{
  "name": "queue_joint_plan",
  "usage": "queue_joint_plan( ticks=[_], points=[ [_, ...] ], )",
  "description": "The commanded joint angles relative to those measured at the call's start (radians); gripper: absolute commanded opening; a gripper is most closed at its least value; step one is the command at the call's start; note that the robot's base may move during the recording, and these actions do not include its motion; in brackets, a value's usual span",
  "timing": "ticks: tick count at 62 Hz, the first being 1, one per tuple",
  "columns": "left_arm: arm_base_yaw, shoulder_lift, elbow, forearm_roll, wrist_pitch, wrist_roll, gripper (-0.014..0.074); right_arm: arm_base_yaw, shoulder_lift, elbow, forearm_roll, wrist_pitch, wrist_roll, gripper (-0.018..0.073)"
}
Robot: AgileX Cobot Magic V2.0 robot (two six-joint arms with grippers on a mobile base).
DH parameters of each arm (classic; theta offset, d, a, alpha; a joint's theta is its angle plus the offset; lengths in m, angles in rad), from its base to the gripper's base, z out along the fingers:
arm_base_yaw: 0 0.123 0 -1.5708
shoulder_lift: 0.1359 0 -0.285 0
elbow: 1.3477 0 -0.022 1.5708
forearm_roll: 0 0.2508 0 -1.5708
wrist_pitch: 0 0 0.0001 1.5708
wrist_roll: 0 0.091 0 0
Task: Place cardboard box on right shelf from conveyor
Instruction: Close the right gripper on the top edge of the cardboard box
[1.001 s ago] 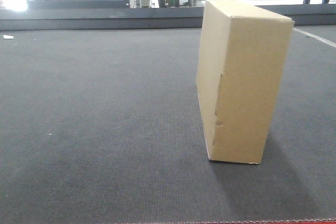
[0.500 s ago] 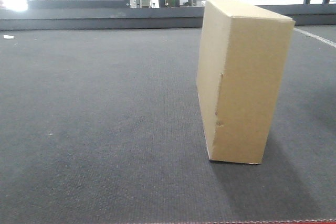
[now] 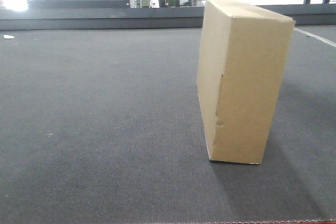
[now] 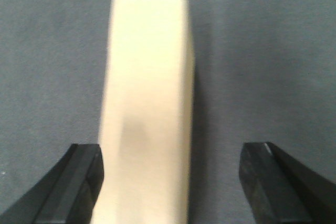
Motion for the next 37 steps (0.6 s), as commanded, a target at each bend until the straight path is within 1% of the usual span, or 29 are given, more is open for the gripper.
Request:
queue_joint_plan(
  ticks=[1, 7, 22, 37],
  points=[
    [-0.002, -0.008, 0.010, 0.001, -0.086, -0.005, -0.0116, 0.031, -0.003, -0.053, -0.022, -0.036, 0.011, 0.0624],
    [-0.002, -0.008, 0.010, 0.001, -0.086, -0.005, -0.0116, 0.053, 0.024, -0.057, -0.039, -0.037, 0.015, 0.0624],
    [-0.002, -0.008, 0.010, 0.001, -0.086, -0.005, -0.0116, 0.071, 0.055, -0.057, -0.045, -0.034, 0.024, 0.0624],
    [-0.002, -0.008, 0.010, 0.001, -0.086, -0.005, -0.0116, 0.071, 0.089, -0.057, -0.045, -0.009, 0.030, 0.0624]
  ],
)
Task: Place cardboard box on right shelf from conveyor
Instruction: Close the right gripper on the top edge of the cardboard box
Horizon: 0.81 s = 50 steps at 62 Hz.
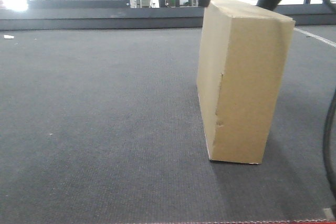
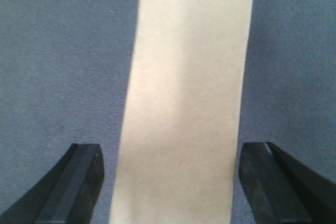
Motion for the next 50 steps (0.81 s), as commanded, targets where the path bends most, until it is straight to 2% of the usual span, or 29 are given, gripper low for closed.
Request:
queue_joint_plan(
  ticks=[1, 50],
  points=[
    [-0.002, -0.008, 0.010, 0.001, -0.086, -0.005, -0.0116, 0.002, -0.033, -0.037, -0.020, -0.028, 0.003, 0.0624],
    [-0.002, -0.008, 0.010, 0.001, -0.086, -0.005, -0.0116, 0.001, 0.004, -0.037, 0.036, 0.078, 0.003, 0.0624]
  ],
)
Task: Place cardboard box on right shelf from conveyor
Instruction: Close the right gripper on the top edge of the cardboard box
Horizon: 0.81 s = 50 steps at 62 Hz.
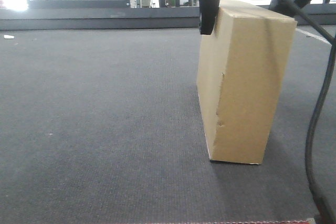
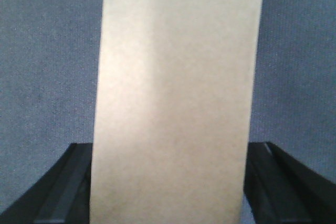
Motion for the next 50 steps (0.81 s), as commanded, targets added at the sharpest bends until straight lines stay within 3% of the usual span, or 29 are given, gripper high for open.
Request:
queue_joint_plan(
  ticks=[1, 50],
  points=[
    [-0.002, -0.008, 0.010, 0.001, -0.086, -0.005, -0.0116, 0.001, -0.039, -0.037, -0.009, -0.014, -0.001, 0.0624],
    [-0.002, -0.008, 0.010, 0.001, -0.086, -0.005, -0.0116, 0.003, -0.040, -0.070, -0.012, 0.049, -0.001, 0.0624]
  ],
)
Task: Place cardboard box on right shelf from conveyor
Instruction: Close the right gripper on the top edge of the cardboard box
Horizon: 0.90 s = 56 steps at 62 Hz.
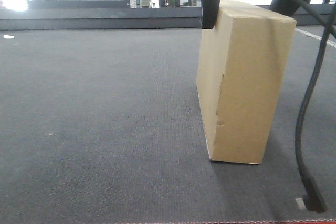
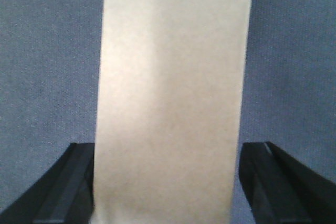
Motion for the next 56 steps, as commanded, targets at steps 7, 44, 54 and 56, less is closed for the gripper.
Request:
queue_joint_plan(
  ticks=[7, 44, 54, 56],
  points=[
    [-0.002, -0.008, 0.010, 0.001, -0.086, -0.005, -0.0116, 0.003, -0.040, -0.035, -0.011, 0.010, 0.000, 0.0624],
    [-0.002, -0.008, 0.010, 0.001, -0.086, -0.005, -0.0116, 0.003, -0.040, -0.035, 0.004, -0.013, 0.053, 0.0624],
    [-0.002, -0.008, 0.010, 0.001, -0.086, -0.005, -0.0116, 0.003, -0.040, -0.035, 0.008, -0.022, 0.053, 0.0624],
    [-0.002, -0.008, 0.010, 0.001, -0.086, -0.005, -0.0116, 0.003, -0.040, -0.035, 0.008, -0.022, 0.053, 0.0624]
  ],
)
